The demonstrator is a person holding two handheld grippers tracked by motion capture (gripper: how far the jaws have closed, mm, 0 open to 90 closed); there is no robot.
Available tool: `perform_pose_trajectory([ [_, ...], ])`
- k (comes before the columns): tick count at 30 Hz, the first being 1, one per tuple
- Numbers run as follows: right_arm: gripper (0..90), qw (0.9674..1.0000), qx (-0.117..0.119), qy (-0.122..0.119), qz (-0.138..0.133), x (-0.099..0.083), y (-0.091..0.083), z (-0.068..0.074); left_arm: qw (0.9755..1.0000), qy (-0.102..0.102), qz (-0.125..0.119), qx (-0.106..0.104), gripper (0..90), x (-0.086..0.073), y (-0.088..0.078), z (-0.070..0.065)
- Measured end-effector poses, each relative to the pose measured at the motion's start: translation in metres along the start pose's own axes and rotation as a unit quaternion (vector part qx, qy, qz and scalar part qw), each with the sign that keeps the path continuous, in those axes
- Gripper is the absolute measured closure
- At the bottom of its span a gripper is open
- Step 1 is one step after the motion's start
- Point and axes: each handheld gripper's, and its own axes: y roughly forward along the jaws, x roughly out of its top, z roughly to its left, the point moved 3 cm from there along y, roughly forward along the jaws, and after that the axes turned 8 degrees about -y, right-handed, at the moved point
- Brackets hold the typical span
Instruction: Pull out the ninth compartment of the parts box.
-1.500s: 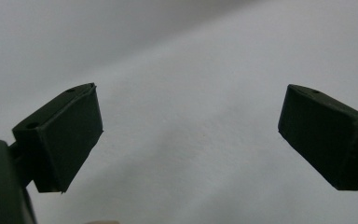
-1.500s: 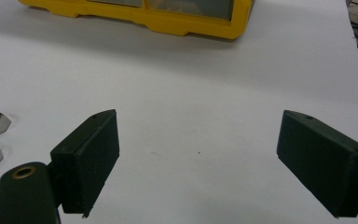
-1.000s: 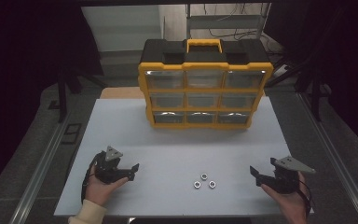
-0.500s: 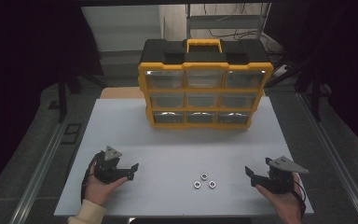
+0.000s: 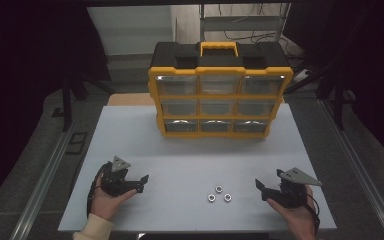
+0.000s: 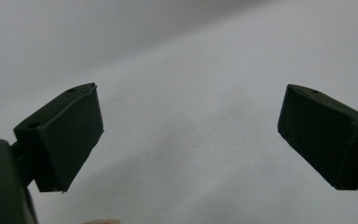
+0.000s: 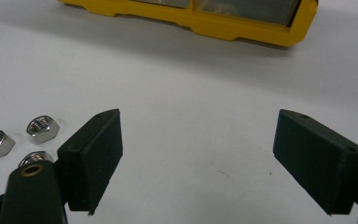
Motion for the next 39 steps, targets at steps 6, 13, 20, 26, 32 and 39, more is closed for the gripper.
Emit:
perform_pose_trajectory([
  [6,16.6,1.0,0.001,-0.008,0.001,0.001,0.004,0.006,1.0,-0.001,-0.001,0.001,6.9,0.0,-0.001,0.0],
  [13,16.8,1.0,0.003,-0.006,-0.001,0.003,0.009,0.014,1.0,-0.001,0.001,0.0,6.9,0.0,0.0,0.0],
  [20,16.9,0.9999,0.005,-0.011,-0.001,0.006,0.015,0.023,1.0,-0.001,0.0,0.0,7.0,0.0,0.0,-0.001],
  [26,16.7,0.9999,0.005,-0.015,-0.002,0.009,0.018,0.03,1.0,0.0,0.001,0.0,7.0,0.0,0.0,-0.001],
  [32,16.4,0.9997,0.007,-0.024,-0.002,0.01,0.021,0.037,1.0,0.001,0.002,-0.001,7.0,0.0,0.0,-0.001],
  [39,16.0,0.999,0.001,-0.044,0.002,0.01,0.019,0.037,1.0,0.001,0.004,-0.001,7.0,0.0,0.001,0.0],
])
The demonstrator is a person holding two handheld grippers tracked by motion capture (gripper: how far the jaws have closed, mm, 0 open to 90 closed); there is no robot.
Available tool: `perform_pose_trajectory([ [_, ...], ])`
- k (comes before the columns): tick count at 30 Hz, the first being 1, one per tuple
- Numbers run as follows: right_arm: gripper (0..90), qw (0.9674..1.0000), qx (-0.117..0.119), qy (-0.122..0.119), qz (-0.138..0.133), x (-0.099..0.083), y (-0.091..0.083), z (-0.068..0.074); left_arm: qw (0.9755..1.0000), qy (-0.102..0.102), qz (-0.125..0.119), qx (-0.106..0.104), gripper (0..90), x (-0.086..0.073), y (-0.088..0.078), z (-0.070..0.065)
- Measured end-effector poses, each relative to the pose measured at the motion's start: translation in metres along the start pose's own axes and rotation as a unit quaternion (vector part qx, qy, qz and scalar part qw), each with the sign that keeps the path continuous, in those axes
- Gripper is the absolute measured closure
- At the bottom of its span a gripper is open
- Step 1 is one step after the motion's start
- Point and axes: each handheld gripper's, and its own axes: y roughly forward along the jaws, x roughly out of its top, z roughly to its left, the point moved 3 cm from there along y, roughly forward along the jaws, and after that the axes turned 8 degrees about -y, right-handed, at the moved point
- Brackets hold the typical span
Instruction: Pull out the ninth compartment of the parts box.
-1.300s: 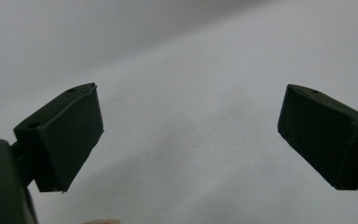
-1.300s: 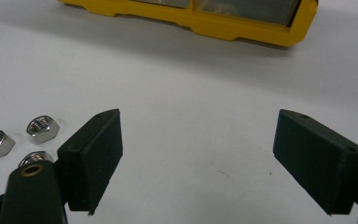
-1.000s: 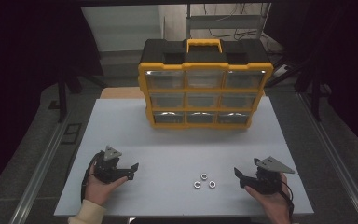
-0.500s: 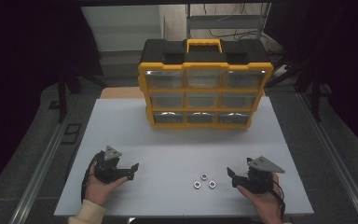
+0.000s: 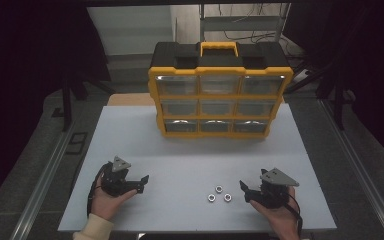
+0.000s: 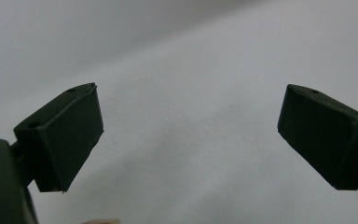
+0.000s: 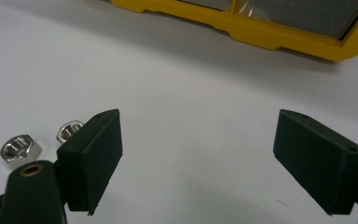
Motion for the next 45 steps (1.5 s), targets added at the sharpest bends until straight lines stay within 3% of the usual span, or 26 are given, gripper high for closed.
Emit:
perform_pose_trajectory([
  [12,15.9,0.9982,-0.025,-0.053,0.006,0.001,-0.002,0.004,1.0,0.002,0.001,0.001,7.1,0.0,-0.001,0.0],
  [17,16.2,0.9955,-0.04,-0.085,0.011,0.0,-0.001,0.006,1.0,0.001,0.0,0.002,7.1,0.0,-0.001,0.0],
  [19,16.3,0.9925,-0.051,-0.109,0.016,0.0,-0.001,0.007,1.0,0.001,0.0,0.003,7.1,0.0,-0.001,0.0],
  [23,16.4,0.9905,-0.058,-0.124,0.018,0.0,0.0,0.008,1.0,0.002,0.002,0.004,7.2,0.0,-0.001,0.0],
  [32,16.6,0.9891,-0.061,-0.133,0.02,0.0,0.0,0.009,1.0,0.0,0.0,0.002,7.4,0.0,-0.001,0.0],
  [36,17.0,0.9858,-0.073,-0.149,0.026,0.0,0.001,0.01,1.0,0.0,0.001,0.003,7.4,0.0,-0.001,0.0],
  [37,17.1,0.9827,-0.081,-0.164,0.029,0.001,0.0,0.011,1.0,0.001,0.001,0.003,7.4,0.0,-0.001,0.0],
  [38,17.0,0.9817,-0.083,-0.169,0.029,0.001,0.0,0.012,1.0,0.001,0.001,0.003,7.5,0.0,-0.001,0.001],
  [45,17.1,0.9771,-0.092,-0.189,0.03,0.002,0.0,0.014,1.0,0.001,0.002,0.006,7.5,-0.001,0.0,0.001],
])
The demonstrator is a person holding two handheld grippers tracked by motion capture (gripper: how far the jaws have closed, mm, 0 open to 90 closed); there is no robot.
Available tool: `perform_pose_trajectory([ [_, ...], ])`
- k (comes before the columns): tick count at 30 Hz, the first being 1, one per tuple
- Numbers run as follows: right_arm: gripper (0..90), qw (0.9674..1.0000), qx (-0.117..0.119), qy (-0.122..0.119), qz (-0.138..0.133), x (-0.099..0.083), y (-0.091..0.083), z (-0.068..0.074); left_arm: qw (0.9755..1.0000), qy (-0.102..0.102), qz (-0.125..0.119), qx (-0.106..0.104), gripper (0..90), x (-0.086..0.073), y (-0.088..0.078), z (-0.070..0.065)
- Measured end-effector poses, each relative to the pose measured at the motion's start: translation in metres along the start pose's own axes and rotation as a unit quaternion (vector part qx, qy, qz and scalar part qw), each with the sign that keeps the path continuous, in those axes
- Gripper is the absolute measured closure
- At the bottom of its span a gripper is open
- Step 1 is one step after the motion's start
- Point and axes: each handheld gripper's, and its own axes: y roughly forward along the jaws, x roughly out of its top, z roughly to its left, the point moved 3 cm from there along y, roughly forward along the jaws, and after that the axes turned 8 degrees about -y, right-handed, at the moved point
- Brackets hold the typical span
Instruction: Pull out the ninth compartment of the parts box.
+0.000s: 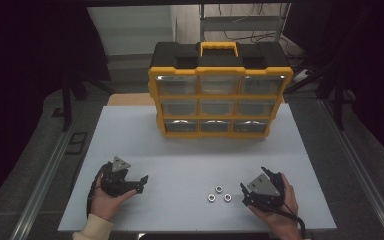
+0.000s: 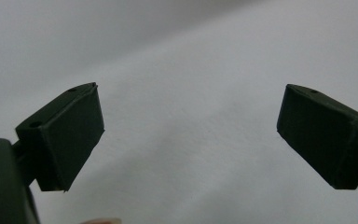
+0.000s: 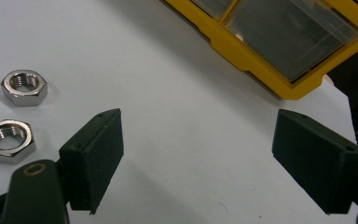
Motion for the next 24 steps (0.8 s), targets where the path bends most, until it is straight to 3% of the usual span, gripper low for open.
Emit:
perform_pose_trajectory([
  [10,17.5,0.999,-0.019,-0.041,0.003,0.0015,-0.0006,0.0024,1.0,0.002,0.002,0.0,7.6,-0.0001,0.0006,0.0002],
  [24,18.0,0.9965,-0.034,-0.076,0.005,0.0023,-0.0001,0.0043,1.0,0.003,0.003,0.001,7.6,-0.0003,0.0009,0.0001],
])
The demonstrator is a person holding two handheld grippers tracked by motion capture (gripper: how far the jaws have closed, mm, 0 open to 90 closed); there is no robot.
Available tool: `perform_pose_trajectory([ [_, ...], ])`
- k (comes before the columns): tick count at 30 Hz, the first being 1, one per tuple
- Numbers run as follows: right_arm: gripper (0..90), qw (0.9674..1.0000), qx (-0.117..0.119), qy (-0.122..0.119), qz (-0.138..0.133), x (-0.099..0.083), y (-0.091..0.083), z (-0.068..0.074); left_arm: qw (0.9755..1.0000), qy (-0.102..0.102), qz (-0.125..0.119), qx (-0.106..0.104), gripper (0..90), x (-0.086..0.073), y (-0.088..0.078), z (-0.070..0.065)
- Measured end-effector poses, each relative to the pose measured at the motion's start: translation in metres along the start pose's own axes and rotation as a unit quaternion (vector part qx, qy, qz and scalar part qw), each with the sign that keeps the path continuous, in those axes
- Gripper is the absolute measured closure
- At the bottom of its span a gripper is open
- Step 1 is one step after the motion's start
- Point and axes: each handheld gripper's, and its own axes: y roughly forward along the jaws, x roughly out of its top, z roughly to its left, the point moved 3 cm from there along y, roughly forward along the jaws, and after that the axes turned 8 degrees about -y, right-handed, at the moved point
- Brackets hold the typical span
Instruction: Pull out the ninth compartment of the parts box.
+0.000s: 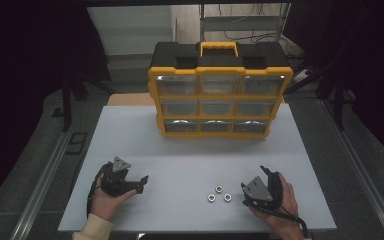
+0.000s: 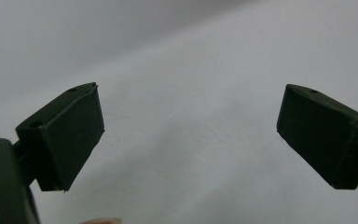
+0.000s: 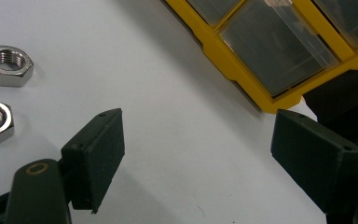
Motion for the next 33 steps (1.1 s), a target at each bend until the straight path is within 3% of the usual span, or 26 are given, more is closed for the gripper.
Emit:
perform_pose_trajectory([
  [19,18.6,0.9975,-0.031,-0.063,0.005,0.002,0.001,0.004,1.0,0.0,0.001,0.001,7.6,0.0,0.001,0.001],
  [23,18.9,0.995,-0.048,-0.088,0.006,0.003,0.0,0.006,1.0,0.0,0.002,0.001,7.6,0.0,0.001,0.001],
  [33,19.2,0.9909,-0.064,-0.118,0.011,0.005,0.0,0.01,1.0,0.0,0.002,0.001,7.6,0.0,0.001,0.001],
])
